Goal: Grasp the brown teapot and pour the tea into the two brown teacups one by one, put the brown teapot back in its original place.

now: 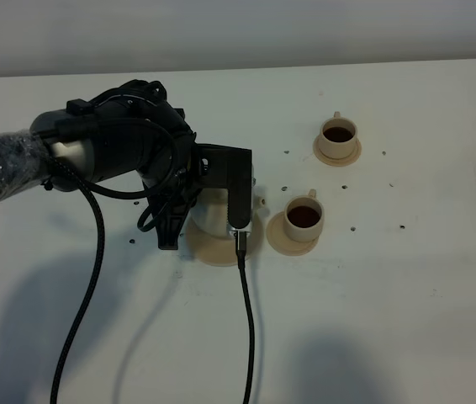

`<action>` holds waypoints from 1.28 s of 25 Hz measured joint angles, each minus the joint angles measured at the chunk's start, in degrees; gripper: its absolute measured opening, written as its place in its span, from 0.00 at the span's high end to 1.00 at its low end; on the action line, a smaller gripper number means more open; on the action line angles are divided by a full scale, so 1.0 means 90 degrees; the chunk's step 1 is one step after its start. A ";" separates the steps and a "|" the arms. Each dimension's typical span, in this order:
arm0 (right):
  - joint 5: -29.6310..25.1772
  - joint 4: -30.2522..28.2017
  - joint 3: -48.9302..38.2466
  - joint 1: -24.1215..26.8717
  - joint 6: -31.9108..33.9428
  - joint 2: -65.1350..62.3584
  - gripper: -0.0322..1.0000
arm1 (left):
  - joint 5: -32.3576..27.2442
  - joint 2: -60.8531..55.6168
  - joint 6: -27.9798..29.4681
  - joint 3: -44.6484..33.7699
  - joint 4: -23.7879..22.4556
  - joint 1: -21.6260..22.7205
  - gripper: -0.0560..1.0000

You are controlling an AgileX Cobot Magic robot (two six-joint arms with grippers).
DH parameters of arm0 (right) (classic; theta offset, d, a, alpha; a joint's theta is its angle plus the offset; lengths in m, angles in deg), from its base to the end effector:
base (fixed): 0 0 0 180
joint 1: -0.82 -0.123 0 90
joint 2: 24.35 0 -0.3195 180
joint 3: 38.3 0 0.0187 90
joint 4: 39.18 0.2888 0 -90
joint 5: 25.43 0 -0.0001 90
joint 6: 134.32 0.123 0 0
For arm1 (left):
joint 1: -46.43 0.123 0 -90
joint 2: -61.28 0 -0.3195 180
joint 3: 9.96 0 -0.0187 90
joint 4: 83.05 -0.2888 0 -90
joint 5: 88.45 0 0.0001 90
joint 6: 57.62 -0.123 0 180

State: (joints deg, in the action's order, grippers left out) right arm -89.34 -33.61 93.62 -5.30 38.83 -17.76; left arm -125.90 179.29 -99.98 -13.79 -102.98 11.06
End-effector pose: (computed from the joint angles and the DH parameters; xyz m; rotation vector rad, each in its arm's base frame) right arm 0.0138 0.0123 0.2834 -0.2429 2.0531 0.1088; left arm 0.3826 -0.2403 0.1573 1.9857 1.9374 0.3945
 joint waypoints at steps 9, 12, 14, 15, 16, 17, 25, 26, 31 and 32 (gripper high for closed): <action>0.0000 0.0000 0.0000 0.0000 0.0000 0.0000 0.94 | 0.0123 0.0286 0.0000 0.0000 0.0003 0.0007 0.87; 0.0000 0.0000 0.0000 0.0000 0.0000 0.0000 0.94 | 0.0123 0.0287 0.0000 0.0000 0.0003 0.0007 0.87; 0.0000 0.0000 0.0000 0.0000 0.0000 0.0000 0.94 | 0.0117 0.0287 -0.0055 0.0000 0.0005 0.0007 0.87; 0.0000 0.0000 0.0000 0.0000 0.0000 0.0000 0.94 | 0.0094 0.0287 -0.0084 0.0000 0.0005 0.0007 0.87; 0.0000 0.0000 0.0000 0.0000 0.0000 0.0000 0.94 | 0.0069 0.0287 -0.0098 0.0000 0.0011 0.0007 0.87; 0.0000 0.0000 0.0000 0.0000 0.0000 0.0000 0.94 | 0.0051 0.0287 -0.0115 0.0000 0.0011 0.0007 0.87; 0.0000 0.0000 0.0000 0.0000 0.0000 0.0000 0.94 | -0.0147 0.0287 -0.0250 0.0000 0.0046 0.0007 0.87; 0.0000 0.0000 0.0000 0.0000 0.0000 0.0000 0.94 | -0.0161 0.0292 -0.0256 0.0000 0.0048 0.0007 0.87; 0.0000 0.0000 0.0000 0.0000 0.0000 0.0000 0.94 | -0.0205 0.0385 -0.0274 0.0000 0.0048 0.0007 0.87; 0.0000 0.0000 0.0000 0.0000 0.0000 0.0000 0.94 | -0.0211 0.0393 -0.0289 0.0000 0.0054 0.0007 0.87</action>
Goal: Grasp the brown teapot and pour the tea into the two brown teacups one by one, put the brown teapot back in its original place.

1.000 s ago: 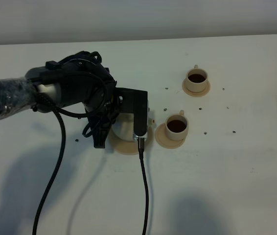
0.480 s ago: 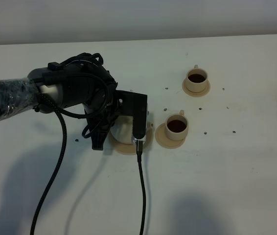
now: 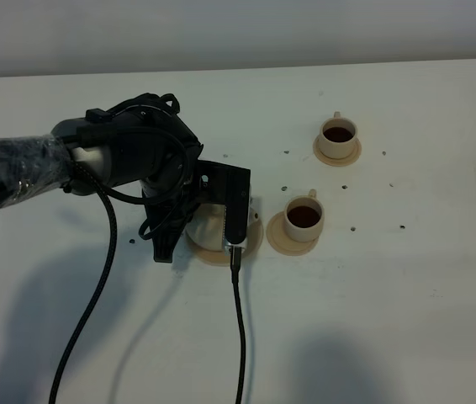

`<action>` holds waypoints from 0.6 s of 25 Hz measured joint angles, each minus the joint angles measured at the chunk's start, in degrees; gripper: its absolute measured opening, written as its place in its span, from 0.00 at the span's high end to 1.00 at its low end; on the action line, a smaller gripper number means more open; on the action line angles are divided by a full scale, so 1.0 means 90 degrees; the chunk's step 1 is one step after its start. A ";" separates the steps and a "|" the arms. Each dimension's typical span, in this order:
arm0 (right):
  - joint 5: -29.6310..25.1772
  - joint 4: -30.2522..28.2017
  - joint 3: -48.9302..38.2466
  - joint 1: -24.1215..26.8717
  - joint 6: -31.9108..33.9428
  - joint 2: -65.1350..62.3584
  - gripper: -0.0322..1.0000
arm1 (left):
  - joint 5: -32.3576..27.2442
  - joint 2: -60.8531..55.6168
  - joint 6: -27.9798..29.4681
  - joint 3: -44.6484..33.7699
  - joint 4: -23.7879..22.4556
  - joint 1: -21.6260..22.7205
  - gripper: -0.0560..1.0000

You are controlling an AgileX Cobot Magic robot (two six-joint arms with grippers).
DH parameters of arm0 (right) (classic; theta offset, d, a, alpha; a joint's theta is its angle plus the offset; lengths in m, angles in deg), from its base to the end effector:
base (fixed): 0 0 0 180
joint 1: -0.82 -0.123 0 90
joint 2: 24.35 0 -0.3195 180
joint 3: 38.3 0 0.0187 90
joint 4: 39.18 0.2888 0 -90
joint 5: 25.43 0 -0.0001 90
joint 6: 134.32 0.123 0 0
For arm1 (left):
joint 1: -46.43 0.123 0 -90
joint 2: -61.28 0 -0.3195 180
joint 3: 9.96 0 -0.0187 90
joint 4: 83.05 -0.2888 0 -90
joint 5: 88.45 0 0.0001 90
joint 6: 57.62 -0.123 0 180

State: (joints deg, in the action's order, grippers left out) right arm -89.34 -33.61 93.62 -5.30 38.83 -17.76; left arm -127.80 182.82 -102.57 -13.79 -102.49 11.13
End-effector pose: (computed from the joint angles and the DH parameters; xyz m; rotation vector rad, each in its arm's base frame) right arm 0.0138 0.0123 0.2834 -0.2429 2.0531 0.1088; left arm 0.3809 -0.2379 0.1283 2.0968 1.9657 0.3916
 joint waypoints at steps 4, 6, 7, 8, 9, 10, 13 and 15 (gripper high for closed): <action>0.0000 0.0000 0.0000 0.0000 0.0000 0.0000 0.94 | -0.0005 0.0013 -0.0013 0.0000 0.0006 -0.0006 0.87; 0.0000 0.0000 0.0000 0.0000 0.0000 0.0000 0.94 | -0.0005 0.0014 -0.0014 0.0000 0.0006 -0.0006 0.87; 0.0000 0.0000 0.0000 0.0000 0.0000 0.0000 0.94 | 0.0001 0.0021 -0.0014 0.0000 0.0006 -0.0006 0.87; 0.0000 0.0000 0.0000 0.0000 0.0000 0.0000 0.94 | 0.0006 0.0026 -0.0014 0.0000 0.0006 -0.0006 0.87; 0.0000 0.0000 0.0000 0.0000 0.0000 0.0000 0.94 | 0.0006 0.0035 -0.0014 0.0000 0.0006 -0.0006 0.87; 0.0000 0.0000 0.0000 0.0000 0.0000 0.0000 0.94 | 0.0006 0.0043 -0.0019 0.0000 0.0006 -0.0006 0.87; 0.0000 0.0000 0.0000 0.0000 0.0000 0.0000 0.94 | 0.0006 0.0043 -0.0019 0.0000 0.0013 -0.0006 0.86; 0.0000 0.0000 0.0000 0.0000 0.0000 0.0000 0.94 | 0.0008 0.0049 -0.0019 0.0000 0.0055 -0.0006 0.83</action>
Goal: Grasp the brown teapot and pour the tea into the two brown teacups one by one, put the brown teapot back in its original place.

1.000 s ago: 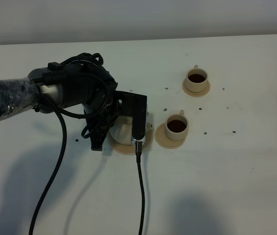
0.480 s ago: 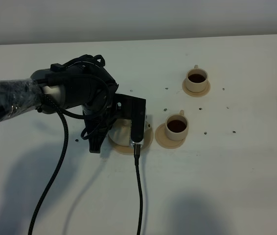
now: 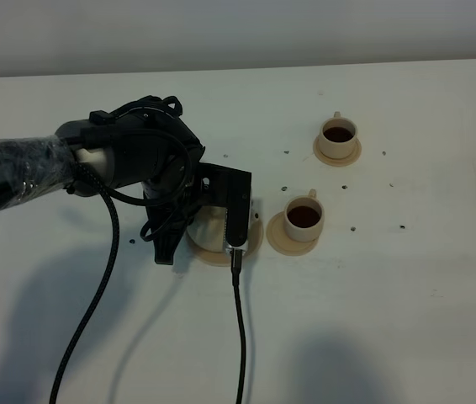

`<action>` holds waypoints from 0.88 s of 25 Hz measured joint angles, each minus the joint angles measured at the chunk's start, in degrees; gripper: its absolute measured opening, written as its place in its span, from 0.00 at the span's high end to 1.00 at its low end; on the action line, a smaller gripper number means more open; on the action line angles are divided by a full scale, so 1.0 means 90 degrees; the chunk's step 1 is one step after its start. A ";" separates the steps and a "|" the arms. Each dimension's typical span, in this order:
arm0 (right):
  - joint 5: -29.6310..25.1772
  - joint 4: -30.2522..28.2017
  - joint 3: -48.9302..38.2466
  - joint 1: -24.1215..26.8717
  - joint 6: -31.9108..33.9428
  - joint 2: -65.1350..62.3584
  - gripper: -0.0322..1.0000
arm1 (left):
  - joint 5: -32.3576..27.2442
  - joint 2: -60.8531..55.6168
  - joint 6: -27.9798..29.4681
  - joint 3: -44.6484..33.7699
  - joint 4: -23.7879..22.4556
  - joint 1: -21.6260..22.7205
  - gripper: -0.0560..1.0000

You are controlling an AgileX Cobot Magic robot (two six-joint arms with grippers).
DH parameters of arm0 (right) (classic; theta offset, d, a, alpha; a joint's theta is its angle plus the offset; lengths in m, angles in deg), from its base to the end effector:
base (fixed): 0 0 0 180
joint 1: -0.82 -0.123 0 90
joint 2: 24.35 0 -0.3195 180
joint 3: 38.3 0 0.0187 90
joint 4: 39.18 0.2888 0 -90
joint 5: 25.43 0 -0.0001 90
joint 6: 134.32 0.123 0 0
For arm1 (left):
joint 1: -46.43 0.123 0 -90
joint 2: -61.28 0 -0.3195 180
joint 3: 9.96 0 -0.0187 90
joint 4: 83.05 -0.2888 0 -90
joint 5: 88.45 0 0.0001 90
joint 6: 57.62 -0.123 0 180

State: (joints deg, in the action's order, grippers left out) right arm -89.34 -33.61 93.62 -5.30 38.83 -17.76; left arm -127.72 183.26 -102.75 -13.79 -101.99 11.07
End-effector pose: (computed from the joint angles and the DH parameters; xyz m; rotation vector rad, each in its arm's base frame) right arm 0.0138 0.0123 0.2834 -0.2429 2.0531 0.1088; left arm 0.3803 -0.2389 0.1247 2.1010 1.9714 0.3812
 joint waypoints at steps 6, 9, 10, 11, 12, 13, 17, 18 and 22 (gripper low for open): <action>0.0000 0.0000 0.0000 0.0000 0.0000 0.0000 0.94 | 0.0000 0.0038 0.0026 0.0000 0.0064 -0.0029 0.53; 0.0000 0.0000 0.0000 0.0000 0.0000 0.0000 0.94 | 0.0019 0.0045 0.0103 0.0000 0.0086 -0.0034 0.40; 0.0000 0.0000 0.0000 0.0000 0.0000 0.0000 0.94 | 0.0065 0.0045 0.0123 0.0000 0.0100 -0.0034 0.37; 0.0000 0.0000 0.0000 0.0000 0.0000 0.0000 0.94 | 0.0101 0.0045 0.0152 0.0000 0.0109 -0.0034 0.36; 0.0000 0.0000 0.0000 0.0000 0.0000 0.0000 0.94 | 0.0115 0.0045 0.0172 0.0000 0.0109 -0.0034 0.35; 0.0000 0.0000 0.0000 0.0000 0.0000 0.0000 0.94 | 0.0110 0.0045 0.0185 0.0000 0.0109 -0.0034 0.34; 0.0000 0.0000 0.0000 0.0000 0.0000 0.0000 0.94 | 0.0116 -0.0049 0.0191 0.0000 0.0114 -0.0034 0.34; 0.0000 0.0000 0.0000 0.0000 0.0000 0.0000 0.94 | 0.0116 -0.0096 0.0193 0.0000 0.0120 -0.0034 0.34; 0.0000 0.0000 0.0000 0.0000 0.0000 0.0000 0.94 | 0.0075 -0.0398 0.0199 0.0000 0.0120 -0.0034 0.34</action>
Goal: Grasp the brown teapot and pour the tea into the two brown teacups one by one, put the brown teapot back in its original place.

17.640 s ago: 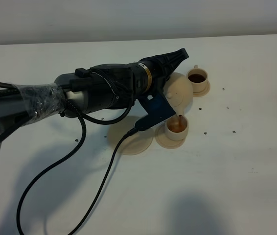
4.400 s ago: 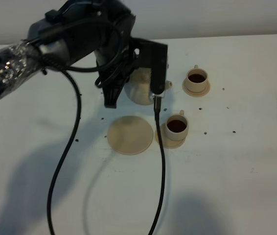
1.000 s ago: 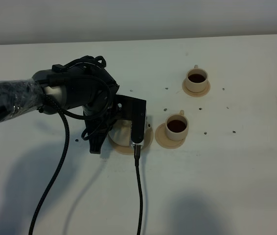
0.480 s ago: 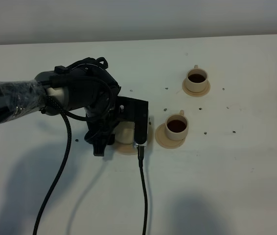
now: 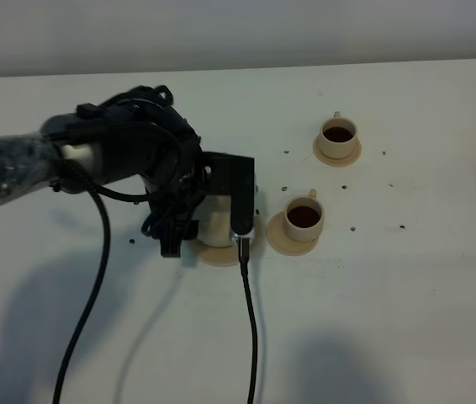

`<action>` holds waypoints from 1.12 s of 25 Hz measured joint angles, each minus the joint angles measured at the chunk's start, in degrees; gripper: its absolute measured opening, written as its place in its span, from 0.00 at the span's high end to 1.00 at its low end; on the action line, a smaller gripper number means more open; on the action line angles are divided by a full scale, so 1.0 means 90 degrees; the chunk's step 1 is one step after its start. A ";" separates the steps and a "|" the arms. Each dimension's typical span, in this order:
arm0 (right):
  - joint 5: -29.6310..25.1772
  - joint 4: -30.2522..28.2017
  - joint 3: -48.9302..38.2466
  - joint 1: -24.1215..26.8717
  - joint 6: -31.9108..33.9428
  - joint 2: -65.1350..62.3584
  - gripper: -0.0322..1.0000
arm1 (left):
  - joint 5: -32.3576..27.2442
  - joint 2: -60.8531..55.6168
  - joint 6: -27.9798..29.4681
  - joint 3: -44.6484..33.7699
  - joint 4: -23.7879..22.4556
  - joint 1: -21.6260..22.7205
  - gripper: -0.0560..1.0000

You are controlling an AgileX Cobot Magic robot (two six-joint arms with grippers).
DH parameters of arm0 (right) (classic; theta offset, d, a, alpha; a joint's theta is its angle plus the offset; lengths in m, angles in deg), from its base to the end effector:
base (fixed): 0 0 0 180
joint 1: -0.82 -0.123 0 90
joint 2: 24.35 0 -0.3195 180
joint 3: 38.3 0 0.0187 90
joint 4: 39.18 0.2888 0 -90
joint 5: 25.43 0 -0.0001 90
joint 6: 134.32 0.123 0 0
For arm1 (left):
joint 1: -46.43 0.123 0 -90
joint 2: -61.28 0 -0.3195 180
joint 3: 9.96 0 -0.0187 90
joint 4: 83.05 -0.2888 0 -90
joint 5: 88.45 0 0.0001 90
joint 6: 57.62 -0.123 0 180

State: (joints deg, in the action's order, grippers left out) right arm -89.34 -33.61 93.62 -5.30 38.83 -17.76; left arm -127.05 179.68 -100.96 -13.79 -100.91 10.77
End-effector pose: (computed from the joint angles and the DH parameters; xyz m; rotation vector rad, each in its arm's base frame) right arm 0.0138 0.0123 0.2834 -0.2429 2.0531 0.1088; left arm 0.3781 -0.2423 0.1528 2.0024 1.9633 0.3620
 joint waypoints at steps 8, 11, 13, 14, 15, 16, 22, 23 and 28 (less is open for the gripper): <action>0.0000 0.0000 0.0000 0.0000 0.0000 0.0000 0.94 | -0.0618 -0.0817 0.0290 0.0000 -0.0019 0.0027 0.36; 0.0000 0.0000 0.0000 0.0000 0.0000 0.0000 0.94 | -0.0910 -0.1235 0.0428 0.0000 -0.0037 0.0077 0.45; 0.0000 0.0000 0.0000 0.0000 0.0000 0.0000 0.94 | -0.1100 -0.1532 0.0531 0.0000 -0.0041 0.0128 0.57; 0.0000 0.0000 0.0000 0.0000 0.0000 0.0000 0.94 | -0.1195 -0.1651 0.0574 0.0000 -0.0035 0.0166 0.62; 0.0000 0.0000 0.0000 0.0000 0.0000 0.0000 0.94 | -0.1279 -0.1790 0.0613 0.0000 -0.0035 0.0190 0.70; 0.0000 0.0000 0.0000 0.0000 0.0000 0.0000 0.94 | -0.1351 -0.1926 0.0676 0.0000 -0.0035 0.0218 0.77; 0.0000 0.0000 0.0000 0.0000 0.0000 0.0000 0.94 | -0.1818 -0.2728 0.0982 0.0000 -0.0023 0.0281 0.99; 0.0000 0.0000 0.0000 0.0000 0.0000 0.0000 0.94 | -0.1866 -0.2887 0.1075 0.0000 -0.0023 0.0282 1.00; 0.0000 0.0000 0.0000 0.0000 0.0000 0.0000 0.94 | -0.1956 -0.3727 0.1746 0.0000 -0.0035 0.0286 1.00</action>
State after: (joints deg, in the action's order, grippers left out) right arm -89.34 -33.61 93.62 -5.30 38.83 -17.76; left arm -144.65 146.14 -85.25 -13.79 -101.22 13.34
